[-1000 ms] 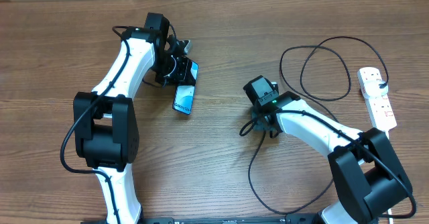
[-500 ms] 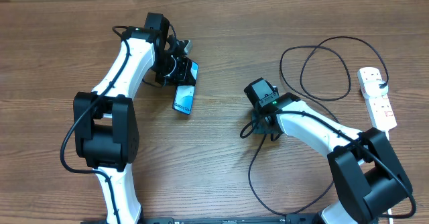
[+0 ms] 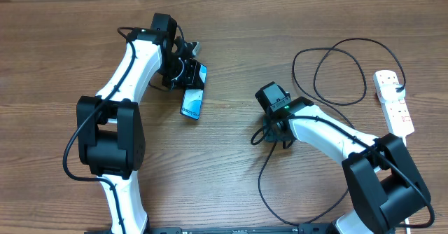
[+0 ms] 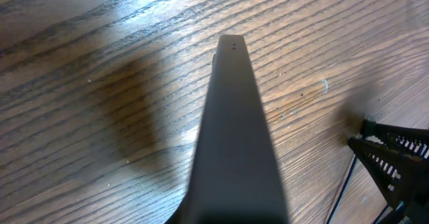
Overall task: Plug charger to phone and switch on socket
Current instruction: 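Close the right gripper on the USB-C plug and lift it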
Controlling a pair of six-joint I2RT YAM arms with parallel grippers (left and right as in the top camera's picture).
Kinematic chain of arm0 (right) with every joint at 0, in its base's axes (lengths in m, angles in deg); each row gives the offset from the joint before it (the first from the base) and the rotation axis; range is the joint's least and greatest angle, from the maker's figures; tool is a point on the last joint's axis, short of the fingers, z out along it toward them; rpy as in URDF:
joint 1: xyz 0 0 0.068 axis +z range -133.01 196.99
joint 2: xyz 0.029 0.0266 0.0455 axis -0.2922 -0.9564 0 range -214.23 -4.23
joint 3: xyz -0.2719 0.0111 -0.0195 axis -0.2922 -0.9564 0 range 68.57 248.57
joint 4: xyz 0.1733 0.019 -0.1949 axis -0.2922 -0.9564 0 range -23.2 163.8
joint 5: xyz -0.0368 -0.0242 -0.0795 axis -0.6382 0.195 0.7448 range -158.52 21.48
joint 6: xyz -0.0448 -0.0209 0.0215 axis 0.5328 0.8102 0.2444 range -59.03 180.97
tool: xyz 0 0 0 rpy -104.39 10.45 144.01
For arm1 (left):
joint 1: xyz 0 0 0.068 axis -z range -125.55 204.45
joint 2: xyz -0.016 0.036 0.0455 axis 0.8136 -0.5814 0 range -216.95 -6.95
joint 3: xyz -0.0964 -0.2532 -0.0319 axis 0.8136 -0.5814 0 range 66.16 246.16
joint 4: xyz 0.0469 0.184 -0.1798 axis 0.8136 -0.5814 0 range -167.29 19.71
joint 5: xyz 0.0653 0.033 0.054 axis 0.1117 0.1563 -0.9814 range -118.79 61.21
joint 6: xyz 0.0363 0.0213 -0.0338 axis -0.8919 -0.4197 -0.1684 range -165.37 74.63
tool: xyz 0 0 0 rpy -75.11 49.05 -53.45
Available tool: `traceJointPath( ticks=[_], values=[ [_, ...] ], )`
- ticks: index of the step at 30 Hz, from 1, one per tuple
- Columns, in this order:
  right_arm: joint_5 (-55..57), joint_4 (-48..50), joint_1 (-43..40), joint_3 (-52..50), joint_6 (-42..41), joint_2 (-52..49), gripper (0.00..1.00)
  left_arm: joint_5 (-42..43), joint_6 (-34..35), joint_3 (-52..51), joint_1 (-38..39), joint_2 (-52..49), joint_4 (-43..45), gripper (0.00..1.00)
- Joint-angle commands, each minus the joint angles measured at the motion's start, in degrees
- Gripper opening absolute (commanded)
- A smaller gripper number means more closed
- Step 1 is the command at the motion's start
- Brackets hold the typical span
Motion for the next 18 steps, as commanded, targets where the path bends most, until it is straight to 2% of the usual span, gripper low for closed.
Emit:
traceJointPath(
  ticks=[1, 5, 16, 18],
  values=[
    [-1.57, -0.87, -0.15, -0.35, -1.36, 0.24, 0.37, 0.81, 0.79, -0.31, 0.13, 1.03, 0.04, 0.04],
    [-2.62, -0.35, -0.15, -0.35, -1.38, 0.24, 0.28, 0.81, 0.79, -0.31, 0.13, 1.03, 0.02, 0.04],
    [-2.99, 0.26, -3.08, -0.35, -3.98, -3.06, 0.27, 0.81, 0.79, -0.31, 0.13, 1.03, 0.02, 0.04],
    [-3.5, 0.5, -3.91, -0.35, -3.98, -3.43, 0.23, 0.81, 0.79, -0.31, 0.13, 1.03, 0.02, 0.04]
  ],
)
